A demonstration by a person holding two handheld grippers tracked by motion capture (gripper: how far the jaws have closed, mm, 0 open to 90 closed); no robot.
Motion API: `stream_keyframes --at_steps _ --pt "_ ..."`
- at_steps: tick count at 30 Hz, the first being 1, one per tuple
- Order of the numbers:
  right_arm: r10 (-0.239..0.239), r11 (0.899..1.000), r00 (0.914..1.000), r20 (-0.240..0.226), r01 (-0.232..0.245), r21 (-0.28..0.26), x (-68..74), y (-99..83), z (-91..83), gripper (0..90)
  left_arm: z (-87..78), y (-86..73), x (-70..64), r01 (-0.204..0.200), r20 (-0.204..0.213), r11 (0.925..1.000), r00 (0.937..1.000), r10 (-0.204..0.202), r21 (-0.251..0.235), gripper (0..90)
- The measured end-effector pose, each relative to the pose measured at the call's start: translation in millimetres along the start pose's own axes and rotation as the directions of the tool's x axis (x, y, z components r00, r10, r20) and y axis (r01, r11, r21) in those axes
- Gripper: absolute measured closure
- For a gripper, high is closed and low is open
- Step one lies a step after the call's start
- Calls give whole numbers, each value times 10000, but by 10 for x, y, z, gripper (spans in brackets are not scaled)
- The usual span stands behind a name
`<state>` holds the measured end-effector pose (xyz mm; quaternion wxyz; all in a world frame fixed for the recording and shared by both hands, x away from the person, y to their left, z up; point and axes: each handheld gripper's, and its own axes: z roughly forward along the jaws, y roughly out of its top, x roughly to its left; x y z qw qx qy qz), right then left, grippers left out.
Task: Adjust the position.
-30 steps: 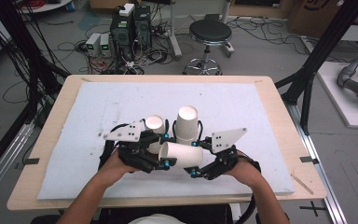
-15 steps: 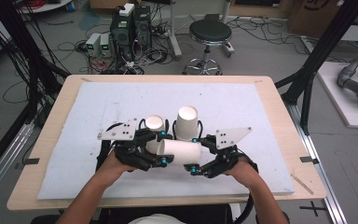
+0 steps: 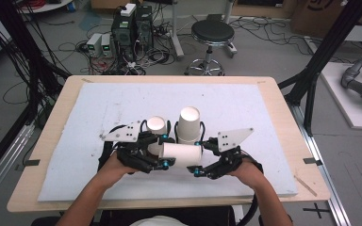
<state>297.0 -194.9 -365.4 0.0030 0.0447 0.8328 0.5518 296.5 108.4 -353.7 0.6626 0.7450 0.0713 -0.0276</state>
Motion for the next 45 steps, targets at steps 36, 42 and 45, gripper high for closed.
stream_keyframes --at_steps 36,42,45 --pt "317 9953 9993 -191 -333 -912 0 18 -58 284 23 -28 -9 -265 159 9995 9995 263 161 362" --pt "625 9907 9980 -42 -625 -1208 2 7 -26 232 42 -30 -19 -336 209 9994 9992 334 126 362" --pt "342 9926 9992 -181 -361 -1162 5 18 -29 324 45 -46 -11 -326 220 9992 9992 321 214 364"
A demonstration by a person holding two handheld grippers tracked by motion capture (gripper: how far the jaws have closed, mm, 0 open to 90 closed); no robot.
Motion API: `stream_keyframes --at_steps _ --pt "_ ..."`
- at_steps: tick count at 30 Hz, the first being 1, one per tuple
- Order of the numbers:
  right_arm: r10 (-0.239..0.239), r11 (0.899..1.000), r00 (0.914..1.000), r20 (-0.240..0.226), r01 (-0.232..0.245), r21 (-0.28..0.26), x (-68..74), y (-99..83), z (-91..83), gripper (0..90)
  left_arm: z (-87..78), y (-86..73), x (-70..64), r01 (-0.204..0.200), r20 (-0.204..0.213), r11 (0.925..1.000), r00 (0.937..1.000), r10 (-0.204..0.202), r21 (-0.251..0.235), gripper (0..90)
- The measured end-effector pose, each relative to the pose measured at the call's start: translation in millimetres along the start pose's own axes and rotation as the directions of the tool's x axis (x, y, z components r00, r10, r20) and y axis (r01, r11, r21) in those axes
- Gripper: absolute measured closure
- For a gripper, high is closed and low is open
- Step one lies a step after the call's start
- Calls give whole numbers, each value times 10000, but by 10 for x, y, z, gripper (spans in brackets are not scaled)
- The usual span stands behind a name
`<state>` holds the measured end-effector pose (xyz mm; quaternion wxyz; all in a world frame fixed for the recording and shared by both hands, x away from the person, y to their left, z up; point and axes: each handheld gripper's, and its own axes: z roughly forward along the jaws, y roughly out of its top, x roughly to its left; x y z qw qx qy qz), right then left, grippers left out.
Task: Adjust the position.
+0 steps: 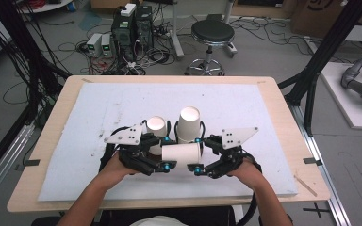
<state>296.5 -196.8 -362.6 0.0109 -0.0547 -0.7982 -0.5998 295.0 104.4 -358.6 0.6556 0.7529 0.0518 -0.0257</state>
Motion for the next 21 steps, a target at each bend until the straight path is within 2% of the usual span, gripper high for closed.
stream_keyframes --at_steps 4,5,7,10,12,15,19,21 --pt "-158 9998 9998 -71 159 136 -5 7 -16 363 7 0 -8 -3 -152 9999 9999 5 150 359" --pt "-124 9997 9998 -161 127 197 2 14 -19 368 5 5 -14 20 -290 9998 9996 -14 181 347" --pt "-186 9992 9998 -25 186 355 0 29 -26 369 -1 15 -11 99 -508 9996 9987 -85 278 281" --pt "-255 9977 9996 100 248 638 3 40 -31 370 4 3 -10 70 -414 9991 9991 -52 420 270" --pt "-220 9976 9998 -29 221 655 11 47 -27 371 17 -12 -15 -35 -256 9985 9997 49 553 348" --pt "-257 9975 9997 -29 259 656 11 53 -31 378 23 -23 -6 -18 -145 9977 9999 28 670 356" --pt "-242 9983 9997 -35 244 525 5 56 -41 369 18 -21 -7 -49 -67 9985 10000 52 548 366" --pt "-124 9993 9999 -19 125 356 4 56 -38 316 14 -18 -9 60 -45 9992 10000 -58 384 364"
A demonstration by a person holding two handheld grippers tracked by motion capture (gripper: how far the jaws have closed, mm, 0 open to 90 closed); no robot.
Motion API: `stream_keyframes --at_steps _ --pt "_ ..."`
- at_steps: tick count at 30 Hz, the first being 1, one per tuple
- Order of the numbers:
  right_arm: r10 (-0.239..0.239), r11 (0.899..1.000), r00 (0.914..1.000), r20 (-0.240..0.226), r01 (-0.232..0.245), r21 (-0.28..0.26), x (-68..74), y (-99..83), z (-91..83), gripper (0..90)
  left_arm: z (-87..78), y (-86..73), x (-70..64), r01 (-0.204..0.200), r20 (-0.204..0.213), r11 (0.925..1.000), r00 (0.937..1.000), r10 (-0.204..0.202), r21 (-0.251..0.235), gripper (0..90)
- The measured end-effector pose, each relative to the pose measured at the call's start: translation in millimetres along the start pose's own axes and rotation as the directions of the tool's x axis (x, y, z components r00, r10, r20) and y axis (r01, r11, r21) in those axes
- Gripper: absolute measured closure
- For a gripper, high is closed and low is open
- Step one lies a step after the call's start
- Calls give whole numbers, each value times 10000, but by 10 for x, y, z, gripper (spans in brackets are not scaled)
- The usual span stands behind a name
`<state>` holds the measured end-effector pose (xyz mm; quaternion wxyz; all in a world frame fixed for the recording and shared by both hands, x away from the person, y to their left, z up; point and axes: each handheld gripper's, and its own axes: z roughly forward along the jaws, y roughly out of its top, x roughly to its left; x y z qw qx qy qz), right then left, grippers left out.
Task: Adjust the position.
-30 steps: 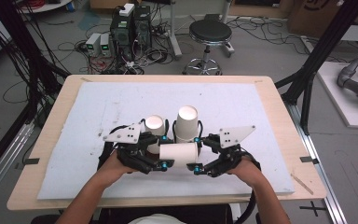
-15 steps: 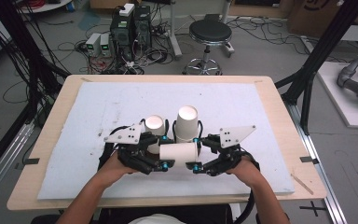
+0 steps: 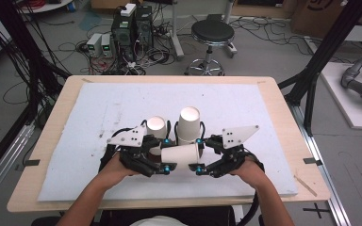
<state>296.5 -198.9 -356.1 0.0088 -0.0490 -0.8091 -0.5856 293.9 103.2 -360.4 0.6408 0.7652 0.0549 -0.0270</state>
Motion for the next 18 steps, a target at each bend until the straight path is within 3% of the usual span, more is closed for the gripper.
stream_keyframes --at_steps 3,8,11,18 --pt "284 9990 9994 203 -276 -355 2 -13 2 205 -21 10 1 -24 1 9996 10000 24 -276 363" --pt "474 9979 9988 139 -468 -453 5 -26 26 201 -38 17 3 -48 24 9986 10000 49 -534 364" --pt "338 9980 9994 45 -335 -543 -6 -17 26 304 -24 -1 5 -4 -36 9991 10000 3 -424 365" --pt "144 9988 9999 -84 -148 -456 -8 13 -6 376 2 -15 7 59 -133 9999 9999 -60 -100 354"
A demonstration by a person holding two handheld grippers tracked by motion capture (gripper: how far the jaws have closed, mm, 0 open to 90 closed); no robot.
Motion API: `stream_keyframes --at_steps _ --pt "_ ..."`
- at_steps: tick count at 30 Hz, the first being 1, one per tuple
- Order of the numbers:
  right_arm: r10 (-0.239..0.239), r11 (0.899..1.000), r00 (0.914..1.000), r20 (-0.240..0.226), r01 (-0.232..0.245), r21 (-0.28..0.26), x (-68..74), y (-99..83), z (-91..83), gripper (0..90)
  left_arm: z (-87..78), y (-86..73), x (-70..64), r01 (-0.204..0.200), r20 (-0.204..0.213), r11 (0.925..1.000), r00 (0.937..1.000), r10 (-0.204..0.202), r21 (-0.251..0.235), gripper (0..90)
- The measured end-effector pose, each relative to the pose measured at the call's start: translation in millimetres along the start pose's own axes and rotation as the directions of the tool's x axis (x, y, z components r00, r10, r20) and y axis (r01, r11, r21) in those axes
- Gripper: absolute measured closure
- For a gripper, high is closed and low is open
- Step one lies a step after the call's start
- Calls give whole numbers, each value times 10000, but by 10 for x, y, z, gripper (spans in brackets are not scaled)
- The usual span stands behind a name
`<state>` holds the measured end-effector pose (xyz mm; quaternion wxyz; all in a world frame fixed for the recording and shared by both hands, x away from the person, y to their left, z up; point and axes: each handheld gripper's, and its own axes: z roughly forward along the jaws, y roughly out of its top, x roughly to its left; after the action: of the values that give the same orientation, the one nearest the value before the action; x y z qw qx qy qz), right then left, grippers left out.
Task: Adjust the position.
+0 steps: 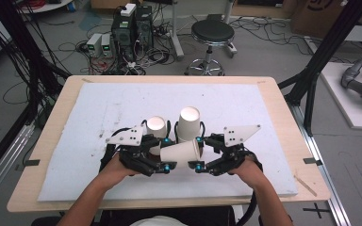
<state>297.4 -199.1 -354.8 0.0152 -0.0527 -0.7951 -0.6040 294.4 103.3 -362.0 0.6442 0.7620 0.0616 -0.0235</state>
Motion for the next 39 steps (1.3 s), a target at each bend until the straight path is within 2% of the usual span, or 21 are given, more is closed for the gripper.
stream_keyframes --at_steps 3,7,9,11,12,16,19,20,23,24,25,33,37,39 --pt "-55 9999 10000 33 54 128 1 11 -9 384 -4 11 1 89 -252 9999 9996 -87 86 298" --pt "-64 9996 10000 48 62 270 0 17 -13 386 5 5 -2 139 -138 9997 9998 -137 212 286" --pt "-107 9995 9999 78 105 296 1 23 -9 387 17 -8 -4 -18 48 9994 10000 16 359 354" --pt "-37 9994 9999 -96 40 341 15 30 -5 386 23 -18 2 43 113 9992 9999 -47 399 358" --pt "-74 9995 10000 -11 74 305 10 31 -5 384 22 -18 2 5 121 9991 9999 -10 418 362" --pt "288 9996 9996 22 -288 -5 1 27 -4 311 5 0 0 -38 162 9998 9999 35 176 364" --pt "504 9984 9982 319 -496 -275 -4 1 3 198 -18 10 5 -60 125 10000 9999 60 -61 362" --pt "649 9976 9974 312 -641 -276 -4 -8 2 198 -27 14 5 -49 84 9999 10000 50 -143 362" --pt "634 9976 9978 190 -628 -300 -4 -20 18 201 -38 18 8 -21 91 9995 10000 24 -301 362" --pt "590 9979 9981 169 -586 -275 3 -18 26 223 -35 17 8 -21 107 9996 9999 24 -277 362" --pt "504 9984 9986 132 -500 -277 1 -15 34 297 -26 12 4 -20 140 9997 9999 24 -253 363" --pt "250 9997 9997 -35 -250 -48 -1 23 17 361 20 -20 2 118 135 9999 9998 -119 89 363" --pt "106 9999 9999 61 -106 81 6 46 7 371 36 -7 -4 182 -178 9997 9997 -179 170 306" --pt "134 9998 9999 33 -135 130 8 45 5 370 31 -6 -4 154 -170 9997 9997 -151 172 294"
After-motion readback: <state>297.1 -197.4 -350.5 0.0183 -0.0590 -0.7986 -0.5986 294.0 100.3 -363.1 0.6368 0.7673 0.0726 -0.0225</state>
